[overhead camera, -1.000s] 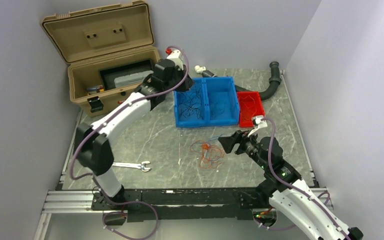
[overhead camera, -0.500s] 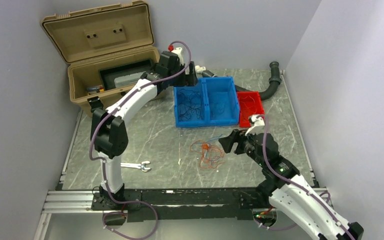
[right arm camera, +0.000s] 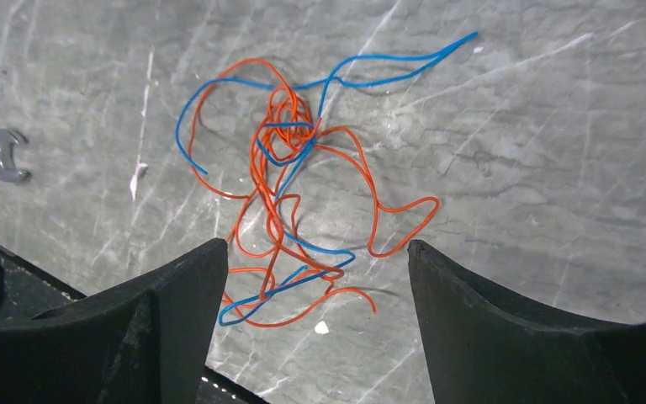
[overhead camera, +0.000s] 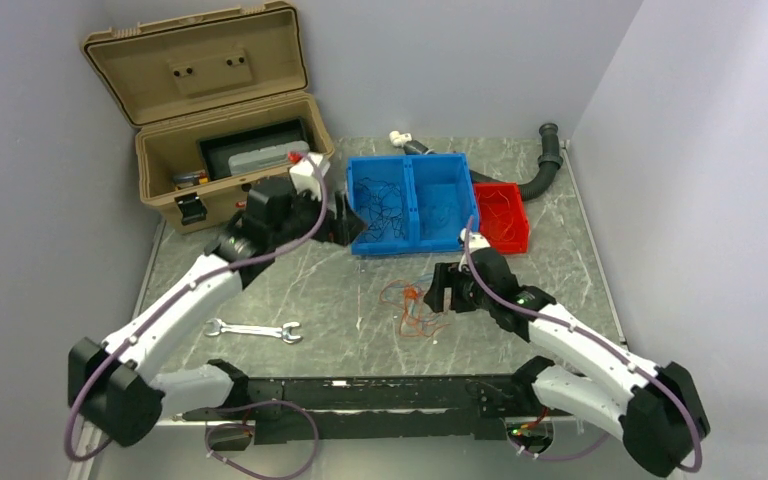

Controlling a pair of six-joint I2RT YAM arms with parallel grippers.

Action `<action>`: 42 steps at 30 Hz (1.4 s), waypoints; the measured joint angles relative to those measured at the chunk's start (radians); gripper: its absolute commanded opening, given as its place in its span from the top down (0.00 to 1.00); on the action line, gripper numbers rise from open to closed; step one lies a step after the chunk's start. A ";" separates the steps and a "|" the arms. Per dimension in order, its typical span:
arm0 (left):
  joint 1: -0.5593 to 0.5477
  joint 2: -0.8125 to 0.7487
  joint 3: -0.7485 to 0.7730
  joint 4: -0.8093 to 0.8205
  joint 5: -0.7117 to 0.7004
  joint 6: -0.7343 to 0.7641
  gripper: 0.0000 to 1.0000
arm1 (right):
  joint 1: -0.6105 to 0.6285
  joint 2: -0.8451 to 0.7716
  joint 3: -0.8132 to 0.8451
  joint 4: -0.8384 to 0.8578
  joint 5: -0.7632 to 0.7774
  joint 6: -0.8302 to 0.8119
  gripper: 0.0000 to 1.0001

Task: Untangle the cables

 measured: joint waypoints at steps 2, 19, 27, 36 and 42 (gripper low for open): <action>-0.011 -0.082 -0.117 0.062 0.008 0.003 0.01 | 0.000 0.060 0.005 0.012 -0.019 0.002 0.24; -0.097 -0.287 -0.695 0.501 0.023 0.143 0.01 | 0.256 0.444 0.141 0.192 -0.041 0.040 0.32; -0.098 -0.261 -0.712 0.589 0.051 0.156 0.01 | 0.275 0.301 0.156 0.173 0.040 0.042 0.33; -0.149 -0.177 -0.698 0.603 0.079 0.169 0.02 | 0.269 0.207 0.155 -0.002 0.298 0.106 0.36; -0.196 -0.082 -0.620 0.590 0.106 0.198 0.09 | 0.247 0.189 0.113 -0.010 0.317 0.140 0.43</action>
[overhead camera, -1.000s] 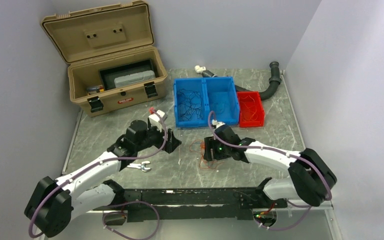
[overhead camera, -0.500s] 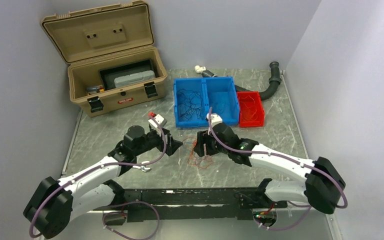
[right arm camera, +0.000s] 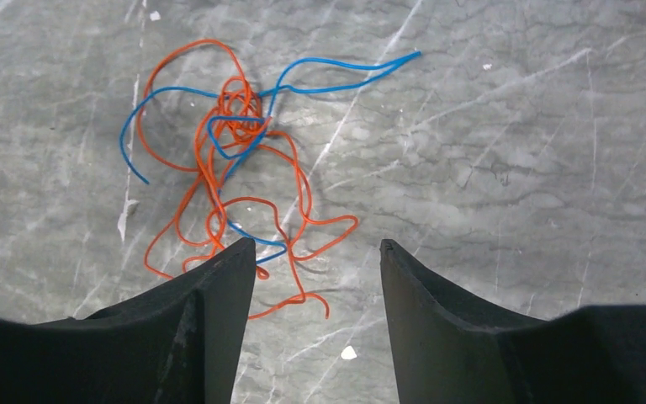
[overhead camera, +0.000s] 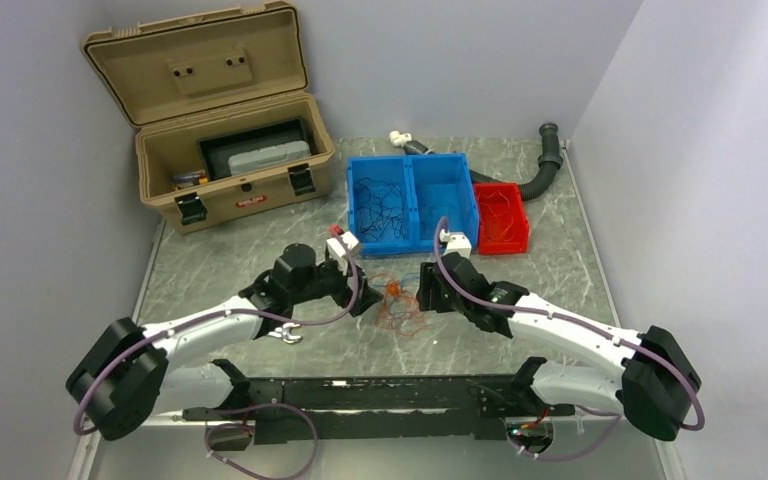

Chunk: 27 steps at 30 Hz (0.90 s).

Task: Untangle the cables

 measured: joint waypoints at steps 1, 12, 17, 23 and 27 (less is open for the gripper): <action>-0.003 0.017 0.013 -0.008 0.003 0.003 0.10 | -0.003 0.002 -0.004 0.000 -0.005 0.002 0.45; -0.019 0.172 0.112 -0.105 0.020 0.022 0.15 | -0.010 0.072 -0.003 0.105 -0.159 -0.031 0.62; -0.021 0.184 0.117 -0.114 0.034 0.022 0.15 | -0.010 0.156 0.032 0.103 -0.198 -0.045 0.69; -0.021 0.184 0.117 -0.118 0.039 0.022 0.15 | -0.010 0.103 0.032 0.093 -0.233 -0.053 0.46; -0.021 0.184 0.117 -0.117 0.040 0.026 0.15 | -0.010 0.034 0.031 0.088 -0.250 -0.064 0.43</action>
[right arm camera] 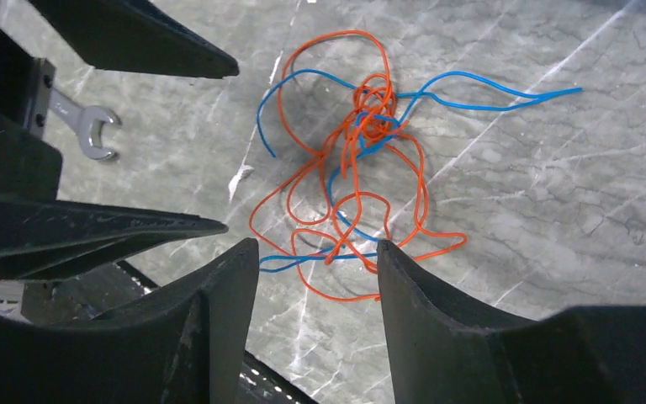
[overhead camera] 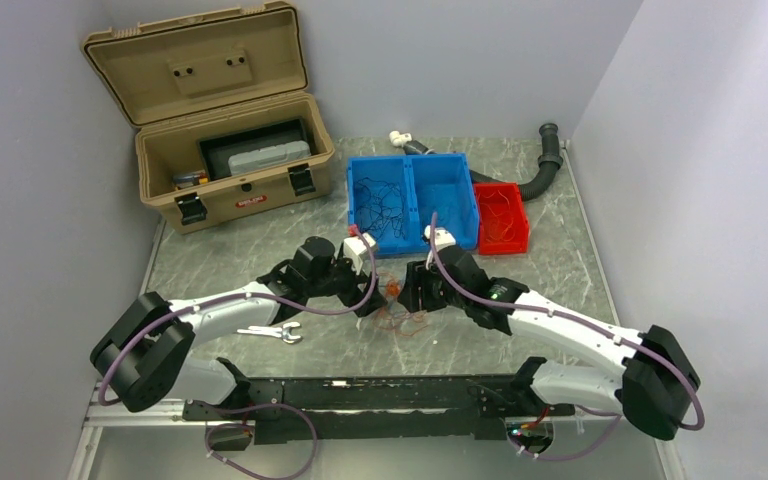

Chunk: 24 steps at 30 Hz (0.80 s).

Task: Untangle the cables

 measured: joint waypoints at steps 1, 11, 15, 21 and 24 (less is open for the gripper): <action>0.000 0.000 0.000 0.001 0.001 0.001 0.15 | 0.000 -0.018 -0.002 0.001 -0.004 -0.003 0.43; 0.000 -0.010 0.000 0.004 0.005 0.004 0.15 | 0.000 0.028 -0.056 0.007 -0.036 -0.029 0.70; 0.000 -0.021 -0.001 0.005 0.004 0.005 0.15 | 0.000 0.048 -0.048 -0.002 -0.043 -0.048 1.00; 0.000 -0.058 -0.023 0.039 0.005 0.009 0.15 | 0.000 0.012 0.063 -0.092 -0.049 -0.067 1.00; 0.000 -0.078 -0.039 0.056 0.005 0.011 0.15 | 0.000 -0.045 0.170 -0.157 -0.053 -0.087 1.00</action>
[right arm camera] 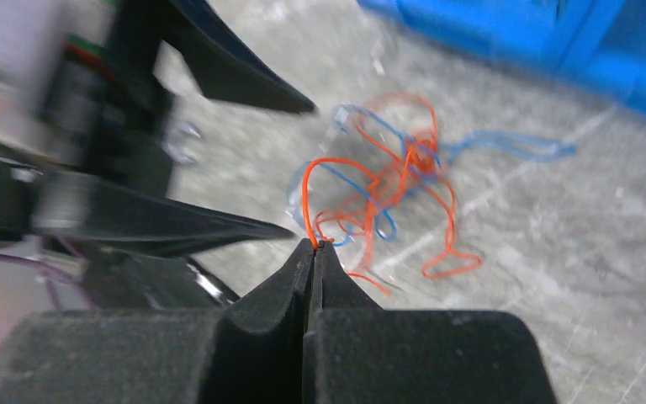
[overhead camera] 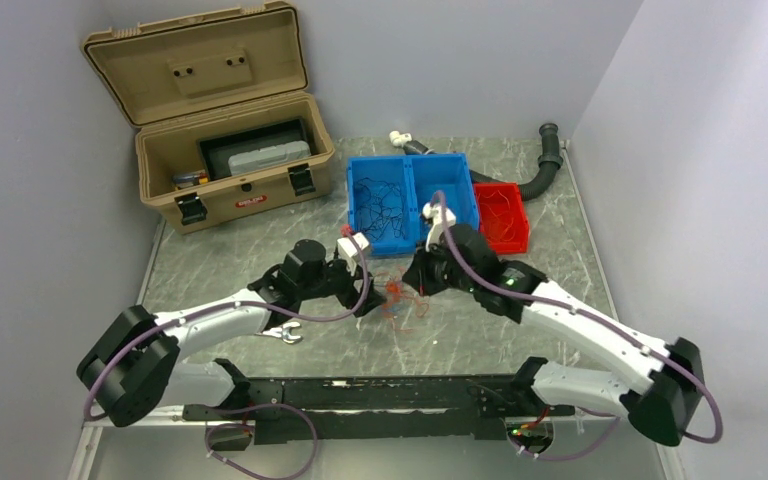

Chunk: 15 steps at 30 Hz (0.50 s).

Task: Untangle the cables

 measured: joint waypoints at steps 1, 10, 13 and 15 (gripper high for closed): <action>0.000 -0.007 -0.005 0.005 0.000 0.000 0.14 | 0.000 -0.019 0.045 -0.021 0.000 -0.008 1.00; -0.001 -0.096 -0.057 0.047 -0.008 0.000 0.13 | 0.000 -0.151 0.328 -0.056 0.000 -0.079 1.00; -0.001 -0.097 -0.058 0.048 -0.014 0.001 0.13 | 0.000 -0.184 0.335 -0.045 0.015 -0.088 1.00; -0.001 -0.097 -0.058 0.048 -0.018 0.001 0.12 | 0.000 -0.201 0.335 -0.042 0.029 -0.088 1.00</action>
